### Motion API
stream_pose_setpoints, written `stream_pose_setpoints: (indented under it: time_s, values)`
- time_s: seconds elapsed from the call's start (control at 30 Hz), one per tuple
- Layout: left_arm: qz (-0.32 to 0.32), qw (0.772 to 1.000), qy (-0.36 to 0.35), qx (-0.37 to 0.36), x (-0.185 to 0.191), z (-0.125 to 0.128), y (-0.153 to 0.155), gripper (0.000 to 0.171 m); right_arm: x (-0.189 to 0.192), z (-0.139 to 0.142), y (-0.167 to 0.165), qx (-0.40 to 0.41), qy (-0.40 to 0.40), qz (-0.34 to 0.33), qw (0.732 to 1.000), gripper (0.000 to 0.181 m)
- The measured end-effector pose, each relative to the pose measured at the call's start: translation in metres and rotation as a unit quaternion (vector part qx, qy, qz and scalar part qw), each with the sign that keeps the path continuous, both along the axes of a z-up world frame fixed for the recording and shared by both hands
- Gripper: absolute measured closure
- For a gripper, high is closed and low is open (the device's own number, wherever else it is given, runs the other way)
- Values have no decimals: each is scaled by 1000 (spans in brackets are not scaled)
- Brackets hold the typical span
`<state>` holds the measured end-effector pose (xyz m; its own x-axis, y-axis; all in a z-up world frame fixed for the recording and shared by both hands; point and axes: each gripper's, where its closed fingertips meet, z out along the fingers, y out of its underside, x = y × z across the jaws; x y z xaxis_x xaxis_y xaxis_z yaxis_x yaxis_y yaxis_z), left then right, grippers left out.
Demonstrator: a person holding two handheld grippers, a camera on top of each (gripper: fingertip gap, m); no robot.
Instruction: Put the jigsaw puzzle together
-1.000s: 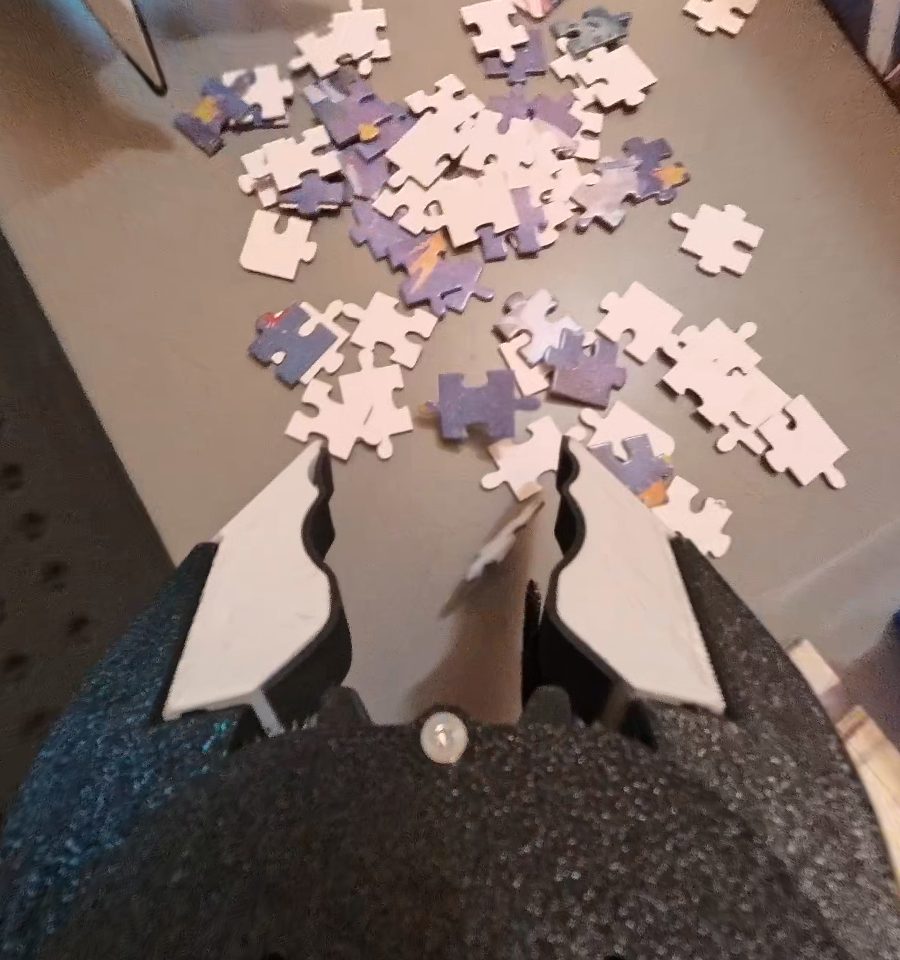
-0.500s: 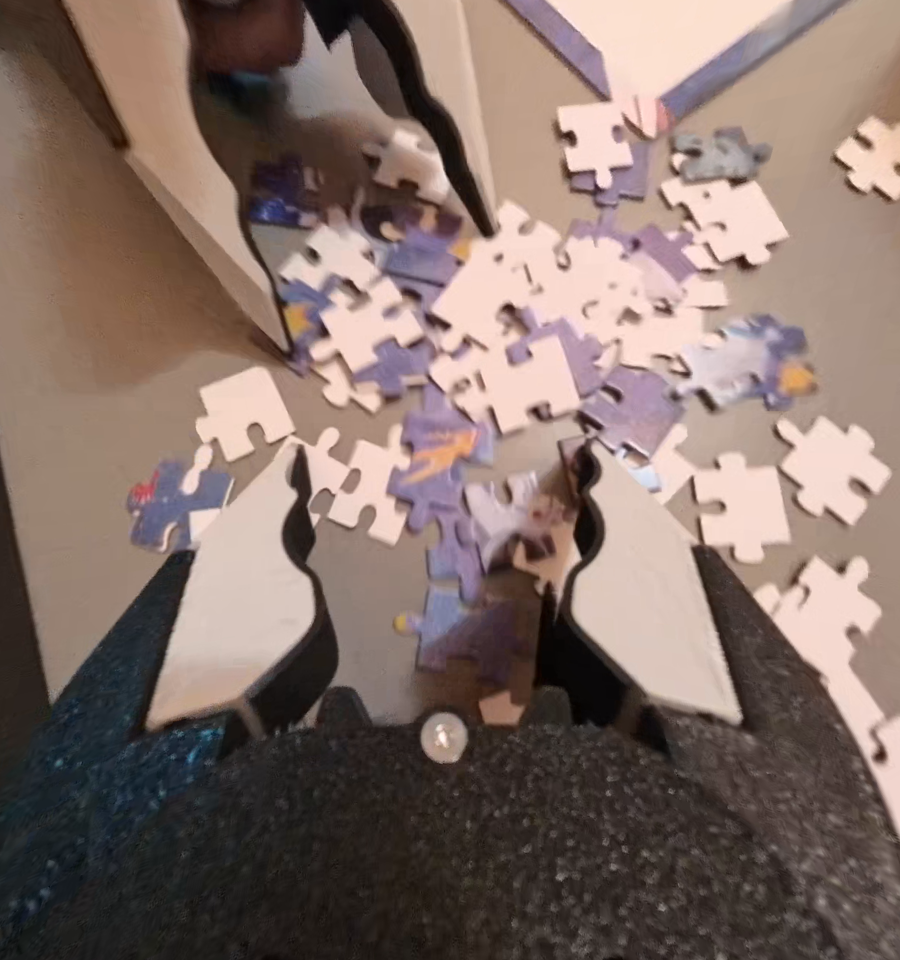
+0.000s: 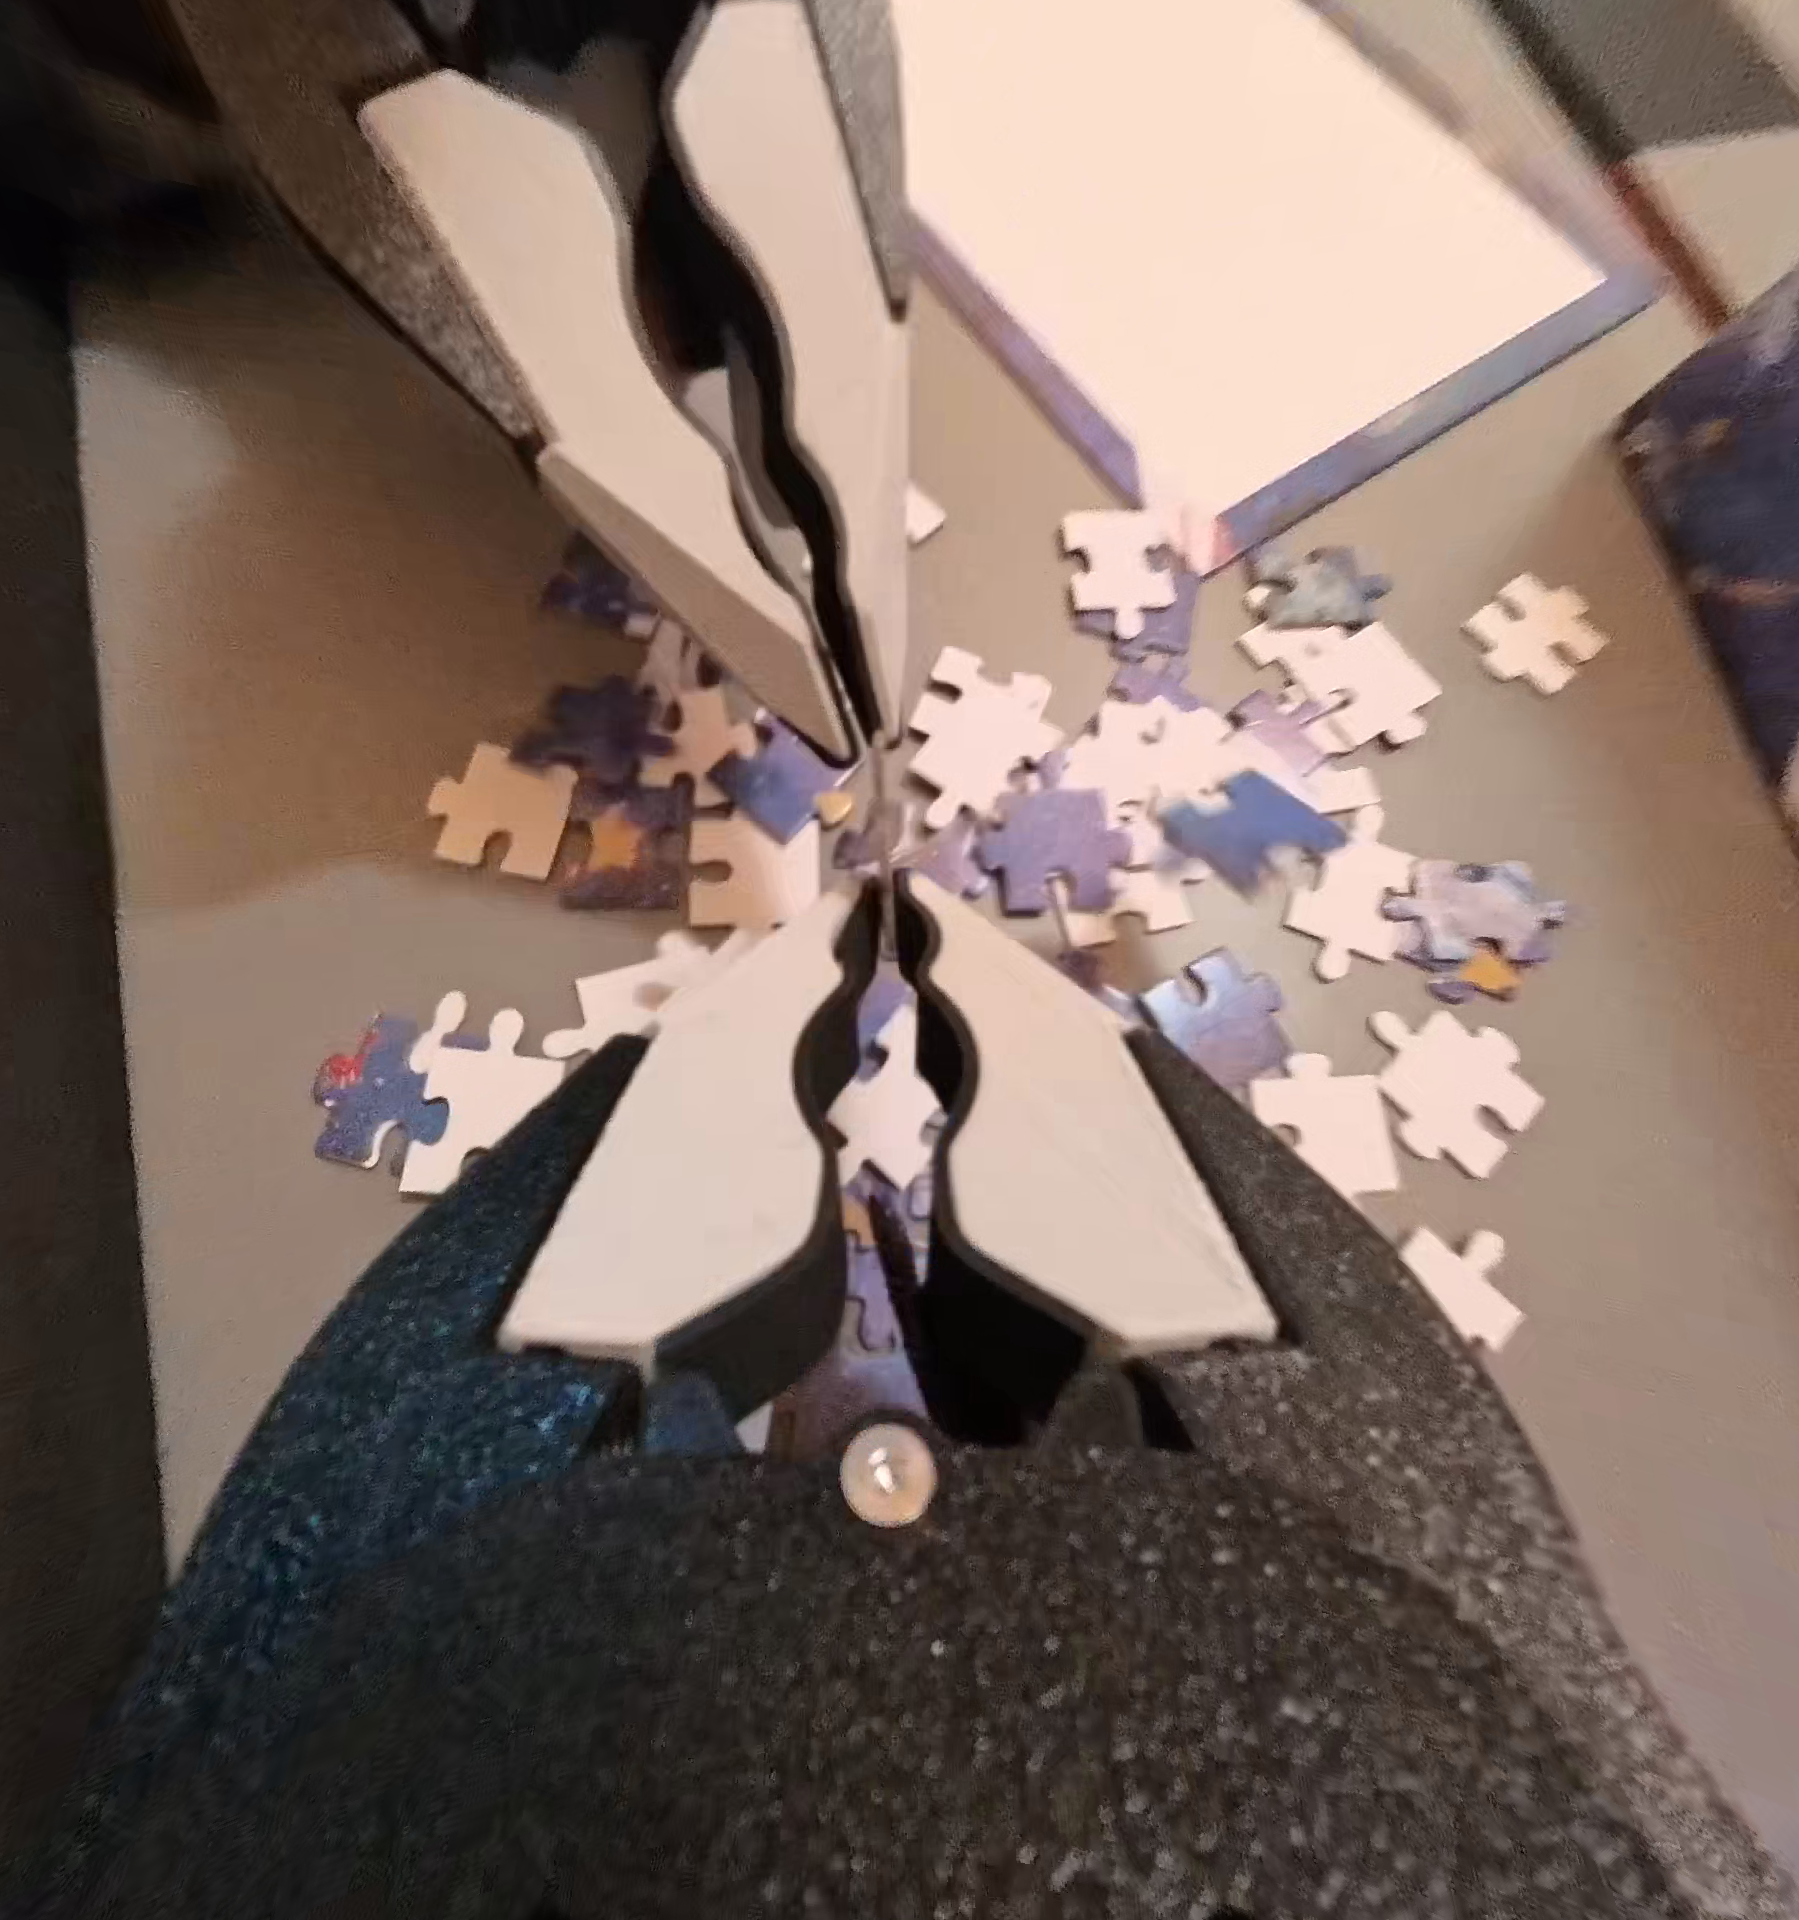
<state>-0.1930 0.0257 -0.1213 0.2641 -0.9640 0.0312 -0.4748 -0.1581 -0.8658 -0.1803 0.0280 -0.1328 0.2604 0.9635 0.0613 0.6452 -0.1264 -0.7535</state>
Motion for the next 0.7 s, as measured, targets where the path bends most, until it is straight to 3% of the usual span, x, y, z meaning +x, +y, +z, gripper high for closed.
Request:
stream_pose_setpoints:
  time_s: [0.07,0.13,0.2,0.37,0.43,0.5,0.6,0.7]
  values:
    - [9,1000,0,-7,-3,5,3,141,12,26,13,31,32,-38,998,179]
    - [4,998,57,-17,-14,-10,0,108,33,33,20,40,22,-76,996,174]
    - [-8,995,99,-7,-31,-23,-8,108,52,24,11,18,-7,-85,996,145]
    - [-4,992,124,-18,-82,-31,-33,109,96,0,-21,9,-57,-121,991,127]
    - [-6,990,132,-51,-104,-36,-48,98,106,-10,-42,-15,-64,-125,990,119]
    - [11,987,152,-43,-120,-45,-48,66,96,-13,-59,-42,-36,-124,991,110]
    - [12,986,158,-53,-117,-56,-48,60,55,-22,-72,-35,-22,-93,995,96]
    - [3,987,154,-38,-95,-58,-41,59,31,-30,-58,44,-53,-68,995,96]
